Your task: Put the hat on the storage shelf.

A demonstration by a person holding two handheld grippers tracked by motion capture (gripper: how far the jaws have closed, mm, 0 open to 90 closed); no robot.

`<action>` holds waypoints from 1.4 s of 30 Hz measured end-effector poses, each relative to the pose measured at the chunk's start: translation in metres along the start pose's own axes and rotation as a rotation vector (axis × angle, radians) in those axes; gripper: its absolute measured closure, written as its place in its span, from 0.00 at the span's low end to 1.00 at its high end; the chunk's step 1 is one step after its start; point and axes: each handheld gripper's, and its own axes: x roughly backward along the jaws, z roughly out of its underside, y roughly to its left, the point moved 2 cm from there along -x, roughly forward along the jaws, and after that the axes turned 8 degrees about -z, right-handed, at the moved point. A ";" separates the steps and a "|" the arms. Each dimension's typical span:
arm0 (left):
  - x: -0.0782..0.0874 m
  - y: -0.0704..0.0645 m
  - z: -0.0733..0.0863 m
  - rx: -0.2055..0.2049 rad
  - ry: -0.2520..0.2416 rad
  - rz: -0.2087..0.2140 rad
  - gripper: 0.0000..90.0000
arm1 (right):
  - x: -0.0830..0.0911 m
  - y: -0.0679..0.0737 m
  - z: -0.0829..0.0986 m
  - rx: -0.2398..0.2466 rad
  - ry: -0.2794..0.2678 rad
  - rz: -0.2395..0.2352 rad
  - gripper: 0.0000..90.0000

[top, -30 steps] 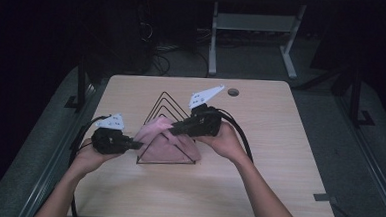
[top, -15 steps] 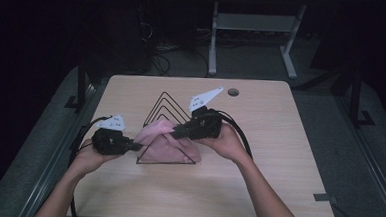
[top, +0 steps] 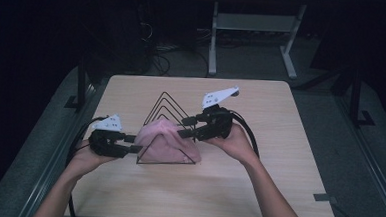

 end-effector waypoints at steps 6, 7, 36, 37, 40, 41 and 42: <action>0.005 0.004 0.003 0.001 -0.002 -0.022 0.57 | 0.015 -0.004 0.012 -0.035 -0.008 0.040 0.49; 0.006 0.004 0.004 0.007 0.004 -0.028 0.56 | 0.018 -0.004 0.015 -0.039 -0.011 0.052 0.48; 0.009 0.006 0.025 0.044 0.055 -0.077 0.46 | 0.080 -0.005 0.085 -0.153 -0.033 0.211 0.40; 0.009 0.006 0.025 0.044 0.055 -0.077 0.46 | 0.080 -0.005 0.085 -0.153 -0.033 0.211 0.40; 0.010 0.005 0.028 0.056 0.053 -0.081 0.45 | 0.088 -0.003 0.095 -0.162 -0.038 0.229 0.40; 0.010 0.006 0.029 0.048 0.058 -0.082 0.45 | 0.088 -0.003 0.095 -0.162 -0.038 0.229 0.40; 0.010 0.006 0.030 0.053 0.063 -0.082 0.44 | 0.092 -0.002 0.102 -0.180 -0.039 0.239 0.39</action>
